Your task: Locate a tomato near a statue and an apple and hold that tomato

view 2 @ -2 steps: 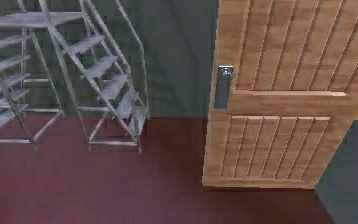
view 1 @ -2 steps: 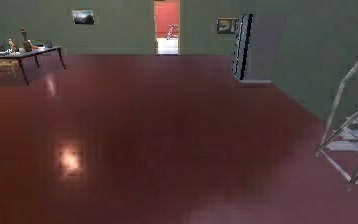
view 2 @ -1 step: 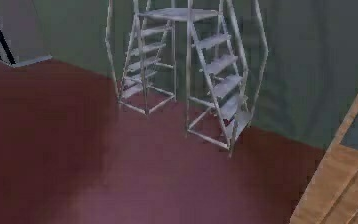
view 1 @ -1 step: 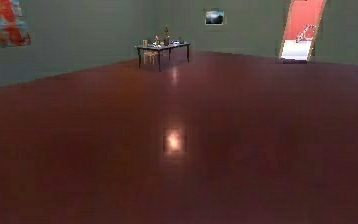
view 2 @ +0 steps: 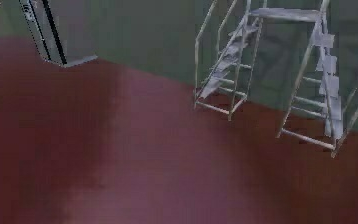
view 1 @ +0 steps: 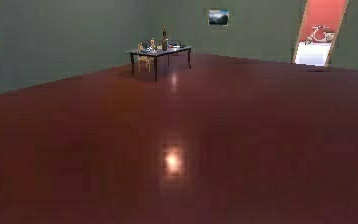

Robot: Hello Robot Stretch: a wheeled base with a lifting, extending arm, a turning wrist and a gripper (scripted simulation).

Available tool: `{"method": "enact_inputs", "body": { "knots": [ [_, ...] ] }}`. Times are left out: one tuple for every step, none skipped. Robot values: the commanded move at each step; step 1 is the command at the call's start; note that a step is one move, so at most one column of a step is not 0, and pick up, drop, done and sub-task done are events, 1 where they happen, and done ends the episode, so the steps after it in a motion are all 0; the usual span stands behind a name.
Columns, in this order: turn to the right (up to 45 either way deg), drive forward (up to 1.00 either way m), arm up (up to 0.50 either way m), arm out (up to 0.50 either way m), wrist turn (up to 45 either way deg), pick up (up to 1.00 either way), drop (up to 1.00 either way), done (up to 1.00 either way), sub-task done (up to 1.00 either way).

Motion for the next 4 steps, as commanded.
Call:
{"method": "enact_inputs", "body": {
  "knots": [
    [0.0,1.00,0.00,0.00,0.0,0.00,0.00,0.00,0.00],
    [0.0,1.00,0.00,0.00,0.0,0.00,0.00,0.00,0.00],
    [0.0,1.00,0.00,0.00,0.0,0.00,0.00,0.00,0.00],
    [-3.0,0.00,0.00,0.00,0.0,0.00,0.00,0.00,0.00]
  ]
}}
